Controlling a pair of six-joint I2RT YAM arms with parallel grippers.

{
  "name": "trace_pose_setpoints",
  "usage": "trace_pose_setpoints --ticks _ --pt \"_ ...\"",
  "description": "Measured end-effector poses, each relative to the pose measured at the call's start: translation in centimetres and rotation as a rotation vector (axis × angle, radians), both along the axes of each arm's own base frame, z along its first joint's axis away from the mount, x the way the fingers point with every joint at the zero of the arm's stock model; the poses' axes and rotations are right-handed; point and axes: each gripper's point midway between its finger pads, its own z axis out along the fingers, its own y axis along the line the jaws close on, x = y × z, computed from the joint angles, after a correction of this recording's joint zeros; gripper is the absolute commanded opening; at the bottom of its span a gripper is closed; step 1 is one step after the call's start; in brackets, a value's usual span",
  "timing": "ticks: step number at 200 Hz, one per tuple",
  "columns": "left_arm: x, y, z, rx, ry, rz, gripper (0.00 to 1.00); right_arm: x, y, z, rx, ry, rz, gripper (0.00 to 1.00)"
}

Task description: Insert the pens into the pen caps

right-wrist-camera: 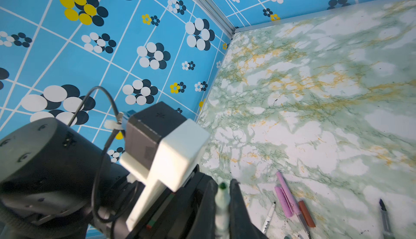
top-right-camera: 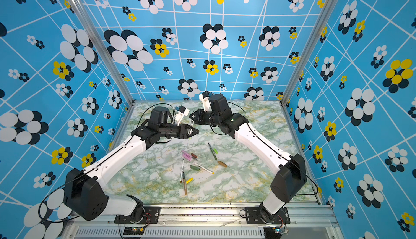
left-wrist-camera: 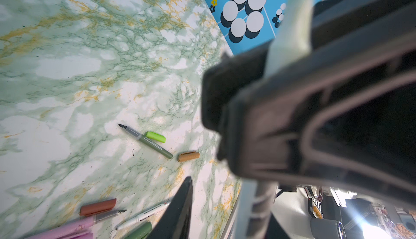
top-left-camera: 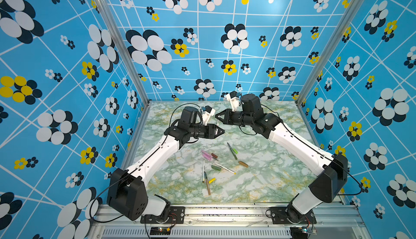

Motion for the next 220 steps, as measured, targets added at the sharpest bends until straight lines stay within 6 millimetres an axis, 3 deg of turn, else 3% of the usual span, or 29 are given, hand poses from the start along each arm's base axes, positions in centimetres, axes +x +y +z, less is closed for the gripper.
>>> trace_pose_setpoints --ticks 78,138,168,220 --pt "-0.2 0.0 0.5 -0.012 0.000 0.001 0.29 0.2 -0.5 -0.5 -0.038 -0.011 -0.016 0.00" --pt "-0.4 -0.1 0.6 -0.015 -0.002 -0.010 0.00 0.4 -0.7 -0.6 -0.049 -0.018 -0.028 0.00" --pt "-0.4 -0.2 0.5 -0.014 0.001 -0.010 0.00 0.4 -0.8 -0.7 -0.051 -0.018 -0.030 0.00" --pt "0.0 0.2 0.2 -0.001 0.003 0.013 0.00 0.9 -1.6 -1.1 -0.074 -0.028 -0.055 0.36"
